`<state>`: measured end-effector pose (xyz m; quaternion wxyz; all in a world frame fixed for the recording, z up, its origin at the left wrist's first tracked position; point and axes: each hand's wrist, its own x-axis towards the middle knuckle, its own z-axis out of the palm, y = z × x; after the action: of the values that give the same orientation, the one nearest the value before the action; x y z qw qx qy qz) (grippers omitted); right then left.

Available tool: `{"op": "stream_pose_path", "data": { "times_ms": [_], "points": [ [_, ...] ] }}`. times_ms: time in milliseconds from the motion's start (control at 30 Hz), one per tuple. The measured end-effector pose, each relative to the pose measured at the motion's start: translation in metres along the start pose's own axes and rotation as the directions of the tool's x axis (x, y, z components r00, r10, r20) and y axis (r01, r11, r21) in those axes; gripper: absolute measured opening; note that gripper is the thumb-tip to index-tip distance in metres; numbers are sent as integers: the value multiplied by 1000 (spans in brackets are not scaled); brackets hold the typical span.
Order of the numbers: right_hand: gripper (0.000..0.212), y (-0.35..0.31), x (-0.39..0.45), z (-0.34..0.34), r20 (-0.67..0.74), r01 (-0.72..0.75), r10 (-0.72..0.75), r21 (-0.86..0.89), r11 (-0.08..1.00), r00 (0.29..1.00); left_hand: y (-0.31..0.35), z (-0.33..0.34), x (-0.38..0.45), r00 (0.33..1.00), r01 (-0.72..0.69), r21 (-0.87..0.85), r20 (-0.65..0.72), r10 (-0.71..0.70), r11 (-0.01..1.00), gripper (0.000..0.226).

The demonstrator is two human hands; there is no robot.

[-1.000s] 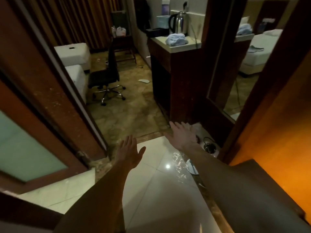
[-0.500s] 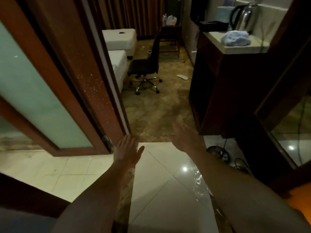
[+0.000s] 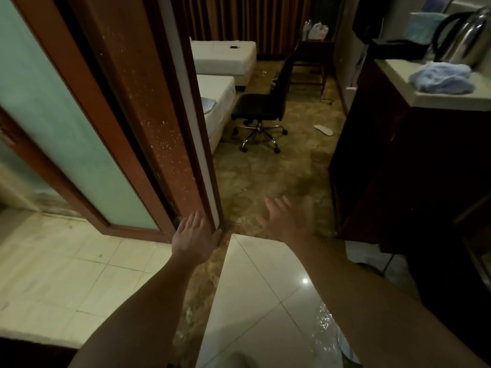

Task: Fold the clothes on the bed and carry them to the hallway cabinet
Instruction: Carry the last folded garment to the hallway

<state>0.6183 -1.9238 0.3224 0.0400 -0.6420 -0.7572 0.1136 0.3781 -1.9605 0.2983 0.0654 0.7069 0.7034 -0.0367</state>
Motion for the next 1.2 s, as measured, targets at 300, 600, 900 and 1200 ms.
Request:
{"op": "stream_pose_path", "data": {
  "times_ms": [300, 600, 900, 1200],
  "points": [
    [72, -4, 128, -3, 57, -42, 42, -12, 999, 998, -27, -30, 119, 1000, -5, 53, -22, 6, 999, 75],
    [72, 20, 240, -23, 33, -82, 82, 13, 997, 996, -16, -45, 243, 999, -46, 96, -18, 48, 994, 77],
    [72, 97, 355, -45, 7, -78, 78, -8, 997, 997, 52, -56, 370, 995, -85, 77, -37, 88, 993, 69],
    [72, 155, 470, -77, 72, 3, 2, -72, 997, 997, 90, -74, 480, 1000, 20, 138, 20, -23, 990, 80]
  ]
}}
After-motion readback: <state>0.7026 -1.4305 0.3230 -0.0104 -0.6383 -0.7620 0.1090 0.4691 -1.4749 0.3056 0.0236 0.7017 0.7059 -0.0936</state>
